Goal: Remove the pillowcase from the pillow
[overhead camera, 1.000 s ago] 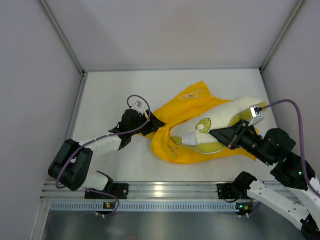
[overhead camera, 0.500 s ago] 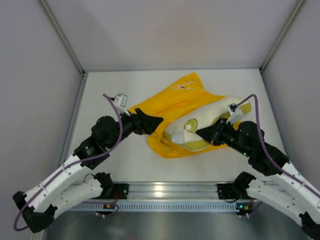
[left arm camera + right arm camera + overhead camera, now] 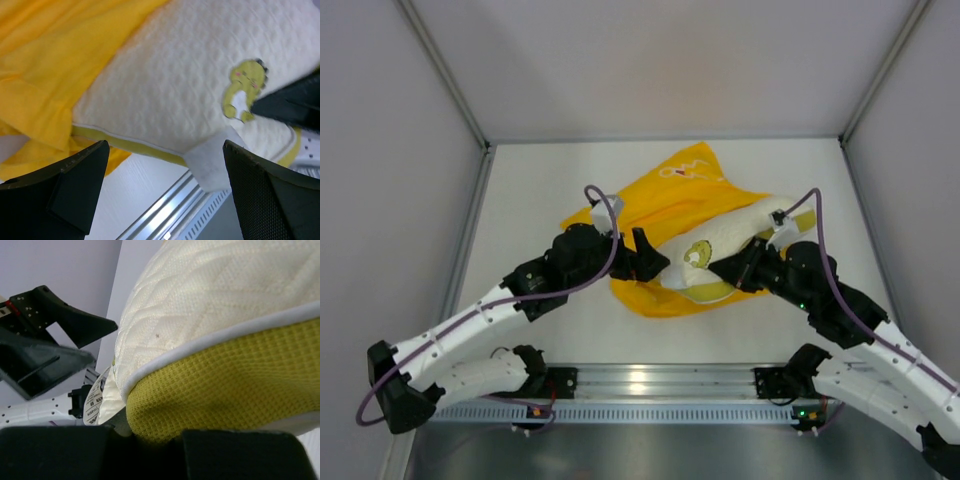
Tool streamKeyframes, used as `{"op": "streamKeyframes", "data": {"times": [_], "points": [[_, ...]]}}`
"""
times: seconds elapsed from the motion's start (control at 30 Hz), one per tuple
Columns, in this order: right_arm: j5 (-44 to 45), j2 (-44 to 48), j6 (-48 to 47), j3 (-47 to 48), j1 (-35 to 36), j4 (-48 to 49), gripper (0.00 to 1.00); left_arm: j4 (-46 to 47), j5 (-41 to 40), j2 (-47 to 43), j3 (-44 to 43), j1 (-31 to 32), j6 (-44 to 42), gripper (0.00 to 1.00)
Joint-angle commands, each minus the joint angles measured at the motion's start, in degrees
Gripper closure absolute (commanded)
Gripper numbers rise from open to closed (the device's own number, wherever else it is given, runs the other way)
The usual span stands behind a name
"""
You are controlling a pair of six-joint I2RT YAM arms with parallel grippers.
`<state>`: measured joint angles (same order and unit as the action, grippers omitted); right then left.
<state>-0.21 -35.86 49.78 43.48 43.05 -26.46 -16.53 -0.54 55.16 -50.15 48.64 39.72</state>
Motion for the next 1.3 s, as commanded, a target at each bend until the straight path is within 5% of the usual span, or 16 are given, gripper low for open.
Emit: {"op": "streamKeyframes", "data": {"times": [0.0,0.2,0.3,0.43,0.57,0.73,0.83,1.27], "points": [[-0.1,-0.5,1.5,0.8,-1.7,1.7,1.0,3.0,1.9,-0.4,-3.9,6.8,-7.2,0.01],[-2.8,-7.3,3.9,3.1,-6.0,2.5,1.0,5.5,-2.6,-11.3,4.0,11.0,-8.8,0.01],[-4.2,-9.7,4.9,1.4,-6.1,10.6,1.0,5.1,-6.8,-12.5,5.3,11.0,2.9,0.01],[-3.9,-9.8,3.4,-3.2,-6.0,23.4,1.0,6.2,-5.1,-9.5,7.5,11.1,32.3,0.01],[-5.1,-11.4,4.0,-7.2,-5.9,35.1,1.0,20.8,-0.4,-6.6,13.8,11.1,45.6,0.01],[-4.7,-11.6,6.9,-12.4,-3.5,44.0,1.0,26.5,-5.1,-7.4,22.1,11.1,58.4,0.01],[-2.6,-11.2,6.9,-12.8,-0.6,43.9,1.0,39.7,-7.8,-8.7,29.2,11.2,60.7,0.01],[5.1,-12.9,5.9,-13.1,11.4,45.9,1.0,42.8,-11.6,-10.5,30.6,11.2,59.0,0.01]]}}
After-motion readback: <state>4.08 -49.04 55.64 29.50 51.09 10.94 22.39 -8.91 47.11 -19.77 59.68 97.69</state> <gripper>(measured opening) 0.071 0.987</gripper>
